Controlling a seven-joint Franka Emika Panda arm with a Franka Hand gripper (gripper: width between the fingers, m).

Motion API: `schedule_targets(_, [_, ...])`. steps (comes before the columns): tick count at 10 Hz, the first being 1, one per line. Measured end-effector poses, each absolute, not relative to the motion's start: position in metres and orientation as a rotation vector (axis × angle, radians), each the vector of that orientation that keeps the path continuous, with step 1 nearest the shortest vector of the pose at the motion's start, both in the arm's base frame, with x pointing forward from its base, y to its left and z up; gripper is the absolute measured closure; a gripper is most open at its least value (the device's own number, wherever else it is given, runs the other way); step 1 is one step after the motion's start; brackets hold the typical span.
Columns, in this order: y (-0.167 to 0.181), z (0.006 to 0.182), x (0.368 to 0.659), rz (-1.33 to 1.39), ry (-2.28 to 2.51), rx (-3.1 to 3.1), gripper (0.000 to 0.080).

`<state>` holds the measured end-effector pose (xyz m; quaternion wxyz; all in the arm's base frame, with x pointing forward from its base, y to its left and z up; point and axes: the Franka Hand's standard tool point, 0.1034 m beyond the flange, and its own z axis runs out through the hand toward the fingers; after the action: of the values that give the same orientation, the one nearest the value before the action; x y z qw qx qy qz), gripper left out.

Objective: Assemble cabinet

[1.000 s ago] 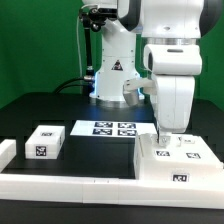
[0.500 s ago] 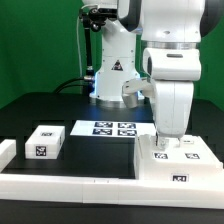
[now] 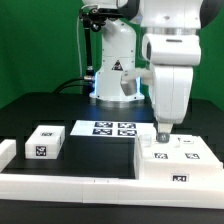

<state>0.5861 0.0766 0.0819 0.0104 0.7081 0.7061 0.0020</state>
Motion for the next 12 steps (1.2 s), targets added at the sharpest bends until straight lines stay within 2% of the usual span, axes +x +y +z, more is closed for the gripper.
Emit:
schedule_targets(2, [0.075, 0.091, 0.579, 0.005, 2.201, 2.199, 0.0157])
schedule_targets(7, [0.075, 0.087, 0.574, 0.002, 2.178, 2.228, 0.015])
schedule_targets(11, [0.078, 0.088, 0.525, -0.007, 2.099, 2.299, 0.015])
schedule_targets(12, [0.078, 0.086, 0.523, -0.011, 2.098, 2.303, 0.015])
